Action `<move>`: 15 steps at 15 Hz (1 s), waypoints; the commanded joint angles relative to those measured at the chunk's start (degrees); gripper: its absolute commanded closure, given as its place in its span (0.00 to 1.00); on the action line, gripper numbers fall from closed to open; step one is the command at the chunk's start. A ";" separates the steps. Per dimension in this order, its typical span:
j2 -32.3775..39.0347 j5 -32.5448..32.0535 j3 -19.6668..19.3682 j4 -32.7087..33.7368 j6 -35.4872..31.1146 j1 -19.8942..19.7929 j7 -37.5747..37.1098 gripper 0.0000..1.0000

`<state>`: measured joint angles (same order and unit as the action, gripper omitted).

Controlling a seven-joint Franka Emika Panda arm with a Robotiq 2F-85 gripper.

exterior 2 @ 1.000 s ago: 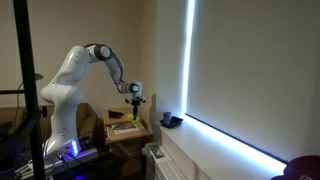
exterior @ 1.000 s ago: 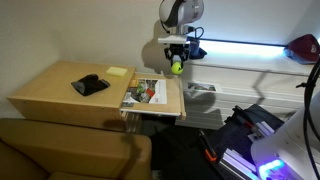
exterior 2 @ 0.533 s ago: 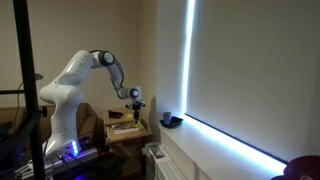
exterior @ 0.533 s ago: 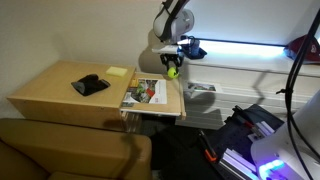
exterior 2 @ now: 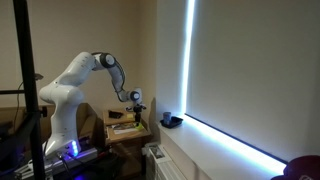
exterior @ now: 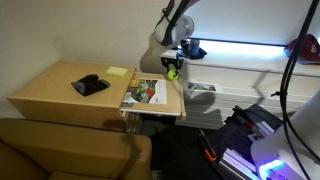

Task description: Put the yellow ball on top of the can on the window sill, place the yellow ball on the nightstand

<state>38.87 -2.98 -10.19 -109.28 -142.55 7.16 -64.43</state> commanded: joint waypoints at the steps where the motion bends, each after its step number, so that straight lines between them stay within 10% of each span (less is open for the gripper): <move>1: 2.78 1.92 0.16 1.86 -1.78 -0.72 -0.63 0.63; 12: 4.42 6.18 0.64 2.15 -2.13 -1.93 0.45 0.63; 13: 4.24 6.18 0.63 1.99 -1.71 -1.89 0.50 0.13; 15: 3.82 5.78 0.87 1.53 -0.45 -2.01 1.80 0.07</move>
<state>42.42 2.12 -10.13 -107.68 -143.85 6.10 -64.76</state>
